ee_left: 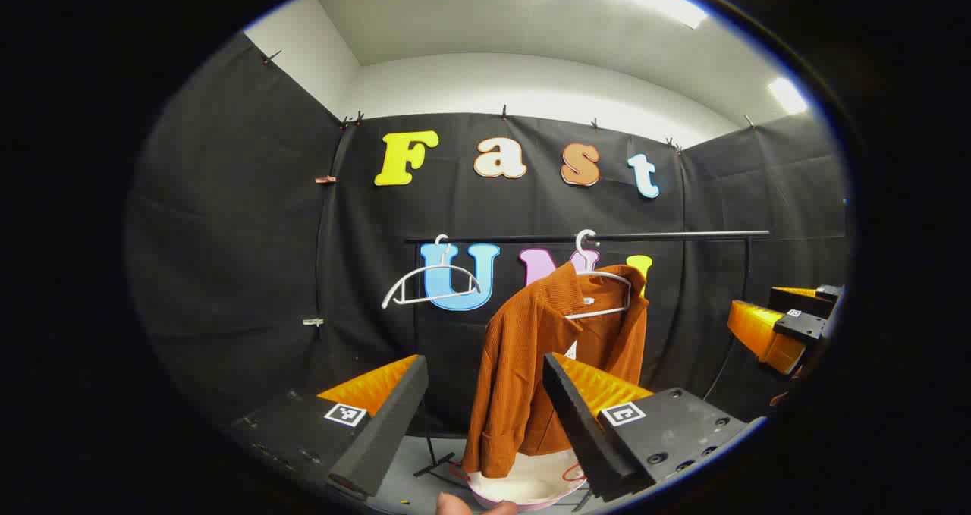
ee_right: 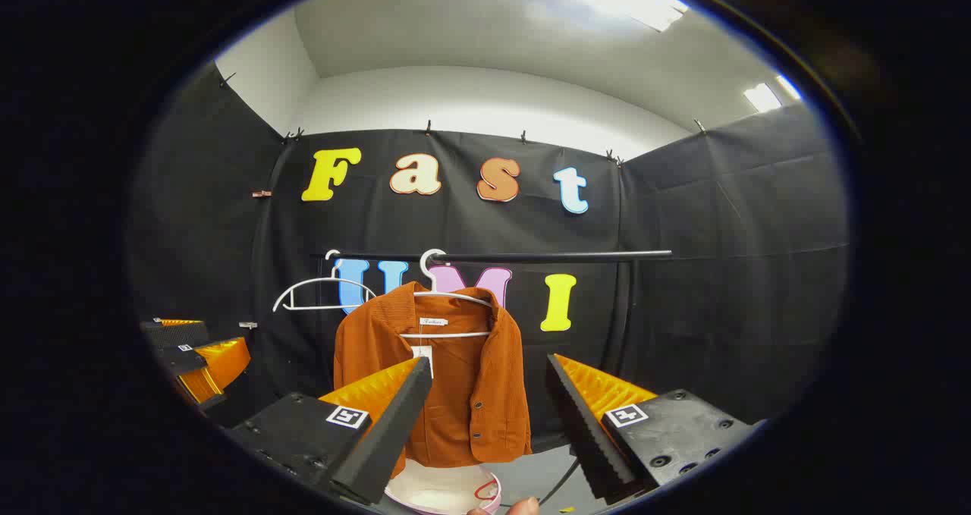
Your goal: Grasp the clothes on the hanger with both hands and then place them into the laundry hamper below.
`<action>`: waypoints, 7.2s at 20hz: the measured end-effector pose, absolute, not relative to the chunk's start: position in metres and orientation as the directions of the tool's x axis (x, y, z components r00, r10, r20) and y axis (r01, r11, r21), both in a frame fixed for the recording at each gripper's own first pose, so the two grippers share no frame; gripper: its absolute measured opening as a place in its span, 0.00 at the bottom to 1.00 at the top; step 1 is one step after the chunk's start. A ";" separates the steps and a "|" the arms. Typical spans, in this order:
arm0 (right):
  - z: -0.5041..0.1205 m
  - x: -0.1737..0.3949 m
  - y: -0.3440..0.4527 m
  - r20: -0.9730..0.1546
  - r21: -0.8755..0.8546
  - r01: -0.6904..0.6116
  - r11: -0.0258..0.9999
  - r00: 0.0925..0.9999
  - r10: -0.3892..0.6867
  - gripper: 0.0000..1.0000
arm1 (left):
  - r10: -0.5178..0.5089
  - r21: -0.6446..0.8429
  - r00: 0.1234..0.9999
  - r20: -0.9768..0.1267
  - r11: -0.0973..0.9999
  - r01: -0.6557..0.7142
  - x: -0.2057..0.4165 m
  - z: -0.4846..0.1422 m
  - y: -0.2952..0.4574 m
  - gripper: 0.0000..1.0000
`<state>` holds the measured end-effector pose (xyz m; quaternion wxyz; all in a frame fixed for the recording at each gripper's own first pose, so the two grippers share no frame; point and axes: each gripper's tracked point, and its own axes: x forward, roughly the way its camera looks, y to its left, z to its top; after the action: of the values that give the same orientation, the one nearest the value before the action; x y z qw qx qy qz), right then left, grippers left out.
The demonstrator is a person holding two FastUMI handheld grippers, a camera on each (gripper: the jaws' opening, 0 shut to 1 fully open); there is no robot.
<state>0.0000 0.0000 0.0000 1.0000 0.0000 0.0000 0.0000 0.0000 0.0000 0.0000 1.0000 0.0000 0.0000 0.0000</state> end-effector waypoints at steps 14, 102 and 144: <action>-0.004 -0.002 -0.003 -0.007 -0.008 0.023 1.000 1.000 -0.023 0.97 | -0.008 0.000 1.000 -0.003 1.000 0.008 0.000 -0.007 0.002 0.96; -0.101 0.415 -0.074 -0.027 0.605 -0.278 0.746 0.929 0.368 0.04 | 0.006 0.045 0.991 -0.133 0.999 0.000 0.315 -0.047 -0.076 0.05; -0.262 0.270 0.112 -0.299 0.538 -0.347 0.768 0.774 0.559 0.05 | -0.193 -0.123 0.930 -0.312 0.979 0.162 0.284 -0.177 -0.074 0.05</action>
<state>0.2700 0.1119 -0.2619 0.9124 0.2330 0.2273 0.2480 0.2835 -0.0742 -0.1773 0.9812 -0.0477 0.1635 -0.0903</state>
